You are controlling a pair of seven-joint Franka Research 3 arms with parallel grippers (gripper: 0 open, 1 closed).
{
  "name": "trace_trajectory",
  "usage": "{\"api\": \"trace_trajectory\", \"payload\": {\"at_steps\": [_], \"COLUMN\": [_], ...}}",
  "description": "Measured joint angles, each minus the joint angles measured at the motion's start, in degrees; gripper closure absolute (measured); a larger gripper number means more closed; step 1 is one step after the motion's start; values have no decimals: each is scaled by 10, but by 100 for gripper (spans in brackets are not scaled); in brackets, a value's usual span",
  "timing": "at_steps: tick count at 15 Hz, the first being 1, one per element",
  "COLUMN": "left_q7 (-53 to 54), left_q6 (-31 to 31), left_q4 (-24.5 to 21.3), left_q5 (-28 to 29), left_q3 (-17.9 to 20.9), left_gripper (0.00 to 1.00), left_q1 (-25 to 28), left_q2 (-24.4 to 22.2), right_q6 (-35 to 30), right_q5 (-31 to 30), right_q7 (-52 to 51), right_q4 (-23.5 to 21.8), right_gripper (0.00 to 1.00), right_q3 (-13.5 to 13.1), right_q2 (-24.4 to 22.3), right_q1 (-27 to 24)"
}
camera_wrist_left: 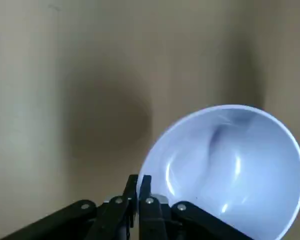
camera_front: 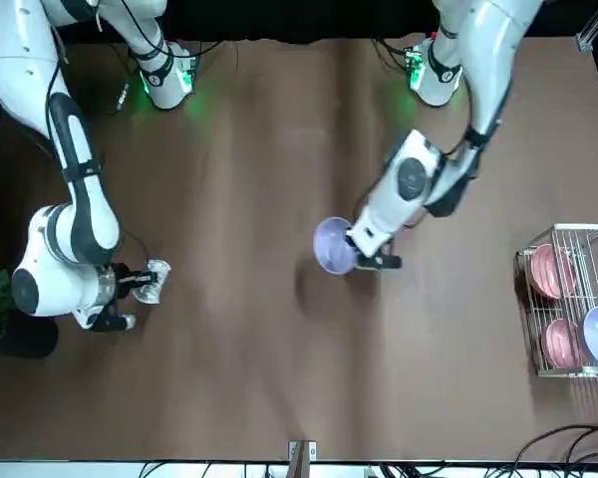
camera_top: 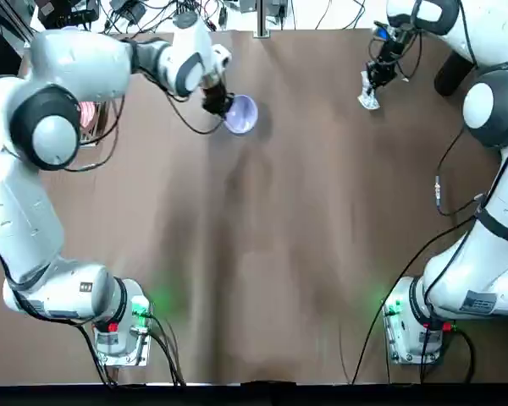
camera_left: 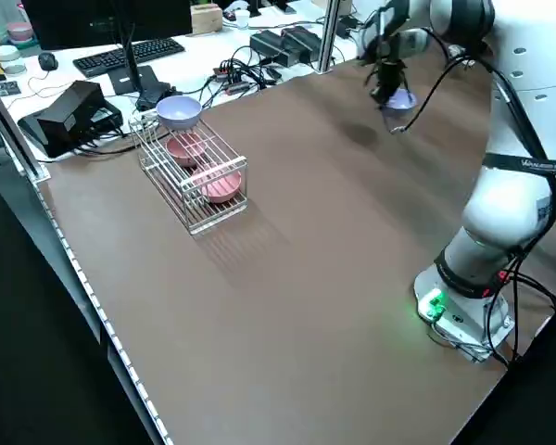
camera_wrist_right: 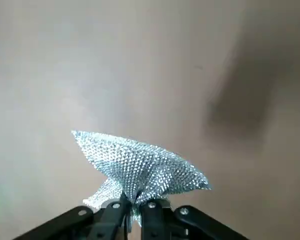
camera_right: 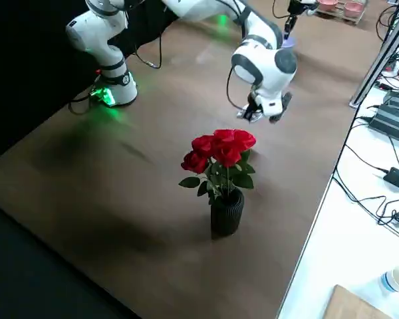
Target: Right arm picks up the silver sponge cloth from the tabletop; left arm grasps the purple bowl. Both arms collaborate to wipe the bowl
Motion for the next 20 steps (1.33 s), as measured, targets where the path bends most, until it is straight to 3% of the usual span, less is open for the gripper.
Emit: {"api": "trace_trajectory", "payload": {"at_steps": [4,5,6,9,14,20], "left_q7": [-81,-98,-122,-146,-158,-159], "left_q6": [0,0,0,0,0,0], "left_q4": [83,103,136,157,179,180], "left_q5": [1,2,5,5,5,5], "left_q3": [31,52,103,155,161,162], "left_gripper": [95,95,95,95,95,95], "left_q1": [-99,-128,-190,-256,-264,-264], "left_q2": [73,91,118,135,149,150], "right_q6": [0,1,2,2,24,76], "right_q5": [69,77,86,110,132,139], "right_q7": [9,19,44,80,129,154], "right_q4": [18,20,23,26,27,27], "right_gripper": [90,90,90,90,90,90], "right_q3": [0,0,0,0,0,0], "right_q2": [0,0,0,0,10,55], "right_q1": [54,68,95,129,180,238]}}
